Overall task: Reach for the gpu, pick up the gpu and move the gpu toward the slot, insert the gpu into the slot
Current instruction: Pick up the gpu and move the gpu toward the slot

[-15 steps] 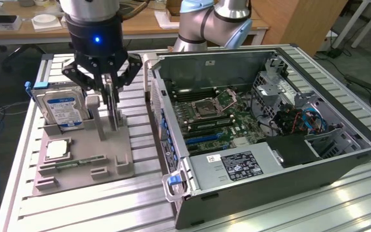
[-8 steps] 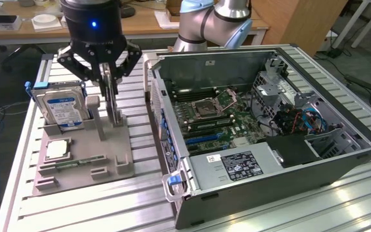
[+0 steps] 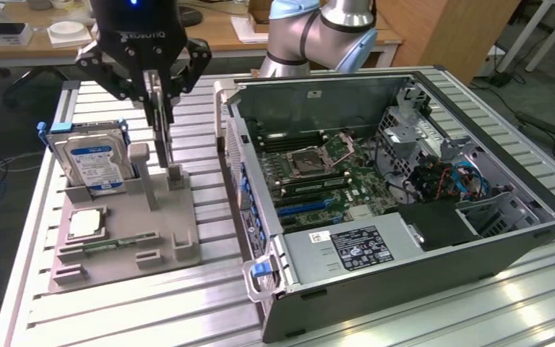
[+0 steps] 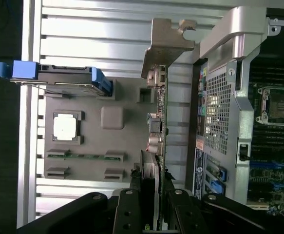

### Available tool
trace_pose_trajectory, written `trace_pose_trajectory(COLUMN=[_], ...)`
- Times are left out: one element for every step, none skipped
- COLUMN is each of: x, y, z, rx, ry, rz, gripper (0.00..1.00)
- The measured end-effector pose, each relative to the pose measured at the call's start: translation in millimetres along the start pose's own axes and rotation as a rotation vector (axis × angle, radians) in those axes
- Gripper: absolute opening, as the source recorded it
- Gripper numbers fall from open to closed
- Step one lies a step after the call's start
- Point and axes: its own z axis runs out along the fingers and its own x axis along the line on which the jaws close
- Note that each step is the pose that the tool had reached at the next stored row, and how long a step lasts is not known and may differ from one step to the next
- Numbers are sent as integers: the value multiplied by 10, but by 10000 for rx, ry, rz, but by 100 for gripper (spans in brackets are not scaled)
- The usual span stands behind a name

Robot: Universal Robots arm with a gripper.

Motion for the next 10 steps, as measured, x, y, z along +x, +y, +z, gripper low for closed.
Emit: trace_pose_trajectory(x=[0, 0, 0, -1, -1, -1, -1, -1, -1, 1], y=[1, 2, 2, 2, 2, 3, 2, 2, 2, 2], z=[-19, -30, -39, -46, -54, -60, -64, -64, -65, -64], rx=[1, 25, 58, 89, 127, 183, 228, 243, 246, 246], ry=[-1, 1, 1, 1, 2, 5, 7, 7, 5, 4], rz=[0, 0, 1, 0, -2, -2, -3, -3, -5, -4], gripper=[27, 27, 27, 27, 27, 27, 27, 27, 27, 27])
